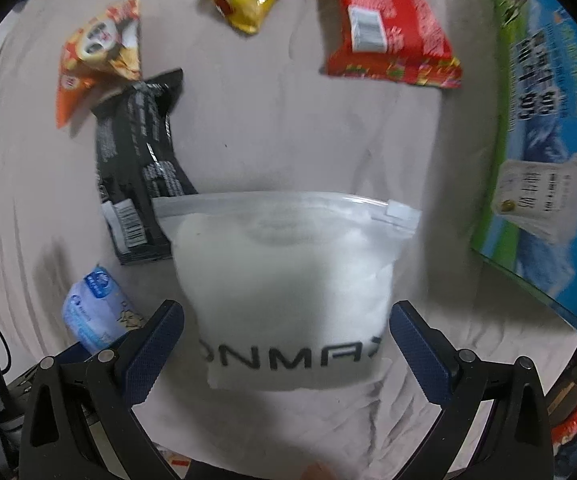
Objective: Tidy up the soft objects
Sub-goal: 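Grasp the blue milk pouch with left tool while right tool grasps the white ONMAX bag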
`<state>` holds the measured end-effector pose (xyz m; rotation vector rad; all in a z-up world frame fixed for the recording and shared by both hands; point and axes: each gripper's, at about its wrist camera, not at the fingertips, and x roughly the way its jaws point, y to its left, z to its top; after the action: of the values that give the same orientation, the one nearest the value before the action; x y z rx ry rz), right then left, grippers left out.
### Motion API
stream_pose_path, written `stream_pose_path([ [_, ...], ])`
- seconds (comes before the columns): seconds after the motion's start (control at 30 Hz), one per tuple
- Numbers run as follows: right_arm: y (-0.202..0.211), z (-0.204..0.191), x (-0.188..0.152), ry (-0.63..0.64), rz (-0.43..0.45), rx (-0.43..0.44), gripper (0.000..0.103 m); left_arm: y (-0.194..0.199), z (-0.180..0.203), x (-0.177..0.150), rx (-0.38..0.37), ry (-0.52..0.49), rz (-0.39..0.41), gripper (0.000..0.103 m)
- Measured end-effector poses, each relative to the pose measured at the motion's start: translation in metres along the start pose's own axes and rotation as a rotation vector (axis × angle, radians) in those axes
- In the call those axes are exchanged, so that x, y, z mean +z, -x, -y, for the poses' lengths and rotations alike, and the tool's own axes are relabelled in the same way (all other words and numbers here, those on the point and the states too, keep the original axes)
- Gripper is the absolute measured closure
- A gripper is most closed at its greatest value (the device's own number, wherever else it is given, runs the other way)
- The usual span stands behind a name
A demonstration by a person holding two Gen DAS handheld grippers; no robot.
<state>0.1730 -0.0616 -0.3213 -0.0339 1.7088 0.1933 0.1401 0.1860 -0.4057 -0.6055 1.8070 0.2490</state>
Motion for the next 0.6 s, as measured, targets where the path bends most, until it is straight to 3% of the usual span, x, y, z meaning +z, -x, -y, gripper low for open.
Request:
stream_pose_path([
  [0.1, -0.013, -0.003, 0.006, 0.006, -0.060, -0.031, 0.000, -0.009, -0.003, 0.003, 0.022, 0.002, -0.012, 0.000],
  [0.37, -0.044, 0.000, 0.014, -0.006, -0.106, -0.053, 0.000, -0.017, -0.002, 0.004, 0.060, -0.017, 0.023, 0.003],
  [0.43, -0.047, 0.000, 0.015, -0.011, -0.107, -0.056, 0.000, -0.013, 0.000, 0.002, 0.077, -0.027, 0.034, 0.010],
  [0.6, -0.052, 0.005, 0.019, -0.023, -0.121, -0.061, 0.009, 0.001, 0.012, -0.004, 0.122, -0.071, 0.070, 0.047],
])
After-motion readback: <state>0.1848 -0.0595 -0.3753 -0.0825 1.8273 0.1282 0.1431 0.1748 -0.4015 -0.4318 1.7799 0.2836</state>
